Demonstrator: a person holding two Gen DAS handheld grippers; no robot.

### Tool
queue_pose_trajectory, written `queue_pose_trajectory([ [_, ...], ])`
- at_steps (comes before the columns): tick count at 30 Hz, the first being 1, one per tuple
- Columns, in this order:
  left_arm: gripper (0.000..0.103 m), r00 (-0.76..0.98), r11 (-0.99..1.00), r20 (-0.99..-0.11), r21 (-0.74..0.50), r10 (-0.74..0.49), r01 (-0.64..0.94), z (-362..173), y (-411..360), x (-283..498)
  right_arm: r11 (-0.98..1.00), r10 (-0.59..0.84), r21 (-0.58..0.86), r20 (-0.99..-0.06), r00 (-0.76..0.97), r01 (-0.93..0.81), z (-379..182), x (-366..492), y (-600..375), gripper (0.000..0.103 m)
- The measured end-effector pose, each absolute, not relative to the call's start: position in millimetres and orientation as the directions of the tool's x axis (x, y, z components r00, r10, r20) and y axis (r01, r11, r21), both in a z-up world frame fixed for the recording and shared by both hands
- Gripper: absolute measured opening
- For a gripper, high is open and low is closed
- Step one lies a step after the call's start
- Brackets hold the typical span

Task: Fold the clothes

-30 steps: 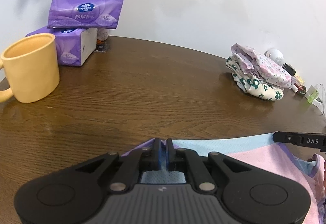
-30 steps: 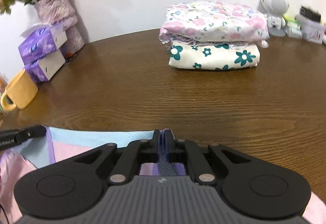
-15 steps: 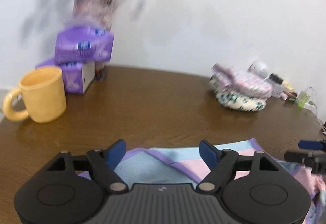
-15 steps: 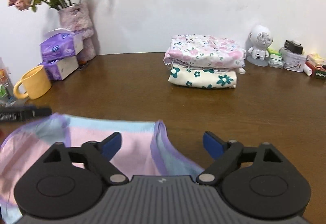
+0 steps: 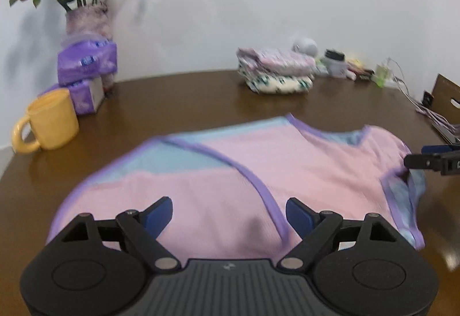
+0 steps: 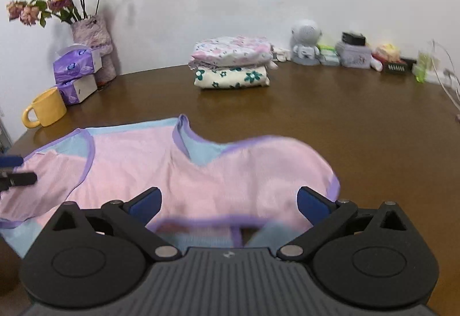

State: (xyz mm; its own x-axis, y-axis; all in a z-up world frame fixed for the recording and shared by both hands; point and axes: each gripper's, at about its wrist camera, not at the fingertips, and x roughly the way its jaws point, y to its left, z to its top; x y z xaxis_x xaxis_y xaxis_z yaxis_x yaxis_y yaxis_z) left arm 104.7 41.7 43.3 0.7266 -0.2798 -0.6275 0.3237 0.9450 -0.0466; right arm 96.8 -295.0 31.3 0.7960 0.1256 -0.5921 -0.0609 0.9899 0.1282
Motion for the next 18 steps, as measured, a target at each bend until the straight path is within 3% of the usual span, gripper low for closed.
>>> queue_pose_trajectory([
  [4, 0.085, 0.708, 0.938, -0.637, -0.073, -0.306, 0.34, 35, 38, 89, 0.979, 0.189, 0.175, -0.577, 0.794, -0.106, 30, 71, -293, 0.094],
  [8, 0.084, 0.706, 0.937, -0.639, -0.066, -0.305, 0.344, 30, 36, 81, 0.951, 0.303, 0.238, -0.574, 0.761, -0.199, 29, 55, -280, 0.071],
  [12, 0.076, 0.705, 0.933, -0.642, -0.048, -0.301, 0.356, 29, 37, 76, 0.928, 0.367, 0.286, -0.585, 0.723, -0.24, 23, 49, -267, 0.053],
  [13, 0.072, 0.704, 0.931, -0.643, -0.042, -0.303, 0.362, 29, 38, 75, 0.923, 0.378, 0.295, -0.589, 0.715, -0.246, 21, 48, -264, 0.044],
  [18, 0.068, 0.677, 0.911, -0.659, -0.029, -0.326, 0.41, 24, 40, 74, 0.9, 0.431, 0.339, -0.604, 0.67, -0.273, 13, 44, -250, 0.038],
])
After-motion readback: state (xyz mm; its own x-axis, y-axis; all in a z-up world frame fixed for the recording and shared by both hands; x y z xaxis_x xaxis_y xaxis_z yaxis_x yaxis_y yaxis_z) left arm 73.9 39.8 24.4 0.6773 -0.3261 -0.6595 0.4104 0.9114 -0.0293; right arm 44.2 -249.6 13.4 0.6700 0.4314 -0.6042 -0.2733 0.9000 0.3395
